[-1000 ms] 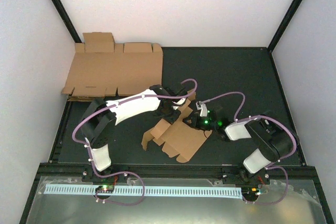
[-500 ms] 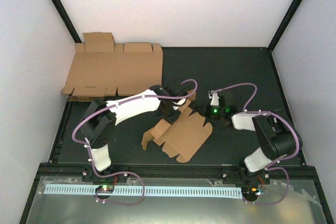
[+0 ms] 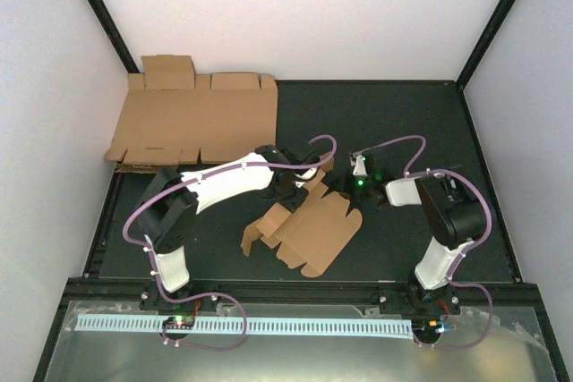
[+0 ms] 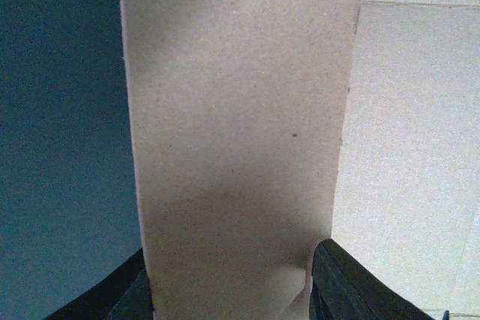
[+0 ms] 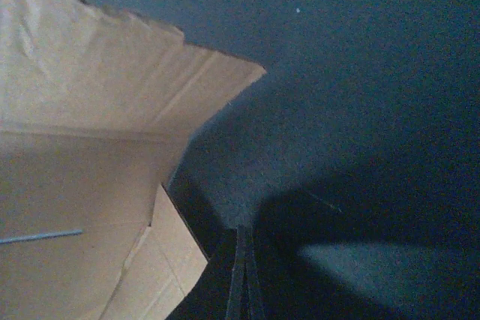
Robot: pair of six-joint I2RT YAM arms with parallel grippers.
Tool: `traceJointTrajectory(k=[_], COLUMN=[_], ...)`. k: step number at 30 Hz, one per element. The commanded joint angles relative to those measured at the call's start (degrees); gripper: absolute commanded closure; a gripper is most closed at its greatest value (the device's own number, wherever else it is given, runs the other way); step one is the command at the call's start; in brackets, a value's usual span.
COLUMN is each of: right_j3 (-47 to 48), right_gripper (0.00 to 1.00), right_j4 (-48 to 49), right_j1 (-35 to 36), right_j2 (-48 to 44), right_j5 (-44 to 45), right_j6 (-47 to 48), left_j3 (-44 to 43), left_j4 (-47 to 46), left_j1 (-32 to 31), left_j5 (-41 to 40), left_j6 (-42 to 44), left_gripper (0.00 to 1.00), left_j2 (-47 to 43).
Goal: Fold the paper box
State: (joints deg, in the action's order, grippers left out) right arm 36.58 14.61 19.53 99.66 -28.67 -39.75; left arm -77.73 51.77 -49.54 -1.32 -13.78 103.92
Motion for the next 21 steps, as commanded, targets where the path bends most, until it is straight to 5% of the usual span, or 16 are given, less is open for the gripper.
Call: traceJointTrajectory(k=[1,21], right_j3=[2.41,0.16], right_gripper=[0.98,0.98], right_j4=[-0.8,4.46], right_j1=[-0.18,1.33], right_j2=[2.15,0.13], right_j5=[0.11,-11.24], right_j6=[-0.17,-1.1], left_j3=[0.32,-1.18], left_j4=[-0.77,-0.47], left_j1=[-0.3,-0.3], left_j5=[-0.02,0.22], left_j6=[-0.63,-0.46], left_gripper=[0.56,0.56], left_j2=[-1.94,-1.27])
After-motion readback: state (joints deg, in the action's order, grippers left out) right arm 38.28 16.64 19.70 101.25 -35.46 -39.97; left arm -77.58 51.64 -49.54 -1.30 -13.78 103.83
